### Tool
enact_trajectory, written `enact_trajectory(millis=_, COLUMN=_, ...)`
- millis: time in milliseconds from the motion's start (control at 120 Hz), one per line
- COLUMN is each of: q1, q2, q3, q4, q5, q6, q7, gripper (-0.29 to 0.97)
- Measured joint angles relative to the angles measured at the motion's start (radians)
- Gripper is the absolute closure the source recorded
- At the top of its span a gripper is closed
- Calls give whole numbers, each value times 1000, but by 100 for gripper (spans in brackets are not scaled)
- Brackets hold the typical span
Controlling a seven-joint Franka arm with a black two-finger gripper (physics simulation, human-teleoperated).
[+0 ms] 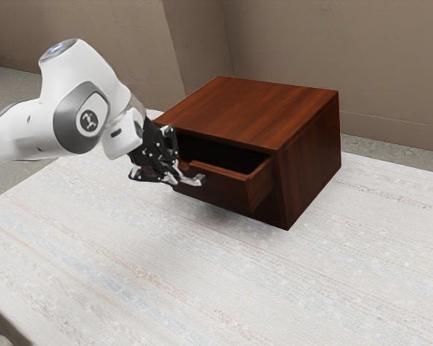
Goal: Pull the drawer handle with one arm to open the drawer
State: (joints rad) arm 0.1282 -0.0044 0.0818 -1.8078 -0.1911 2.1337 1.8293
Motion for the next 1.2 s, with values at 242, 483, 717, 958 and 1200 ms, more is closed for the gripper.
enact_trajectory(millis=242, q1=0, q2=-77, q3=5, q4=-82, q5=2, q6=5, q7=2, gripper=69)
enact_trajectory(millis=483, q1=-3, q2=-146, q3=21, q4=-159, q5=4, q6=16, q7=4, gripper=69)
enact_trajectory(millis=717, q1=-1, q2=-200, q3=34, q4=-216, q5=5, q6=19, q7=5, gripper=69)
enact_trajectory(millis=958, q1=-8, q2=-268, q3=35, q4=-285, q5=5, q6=22, q7=6, gripper=69)
enact_trajectory(millis=1200, q1=-11, q2=-397, q3=30, q4=-354, q5=5, q6=14, q7=6, gripper=68)
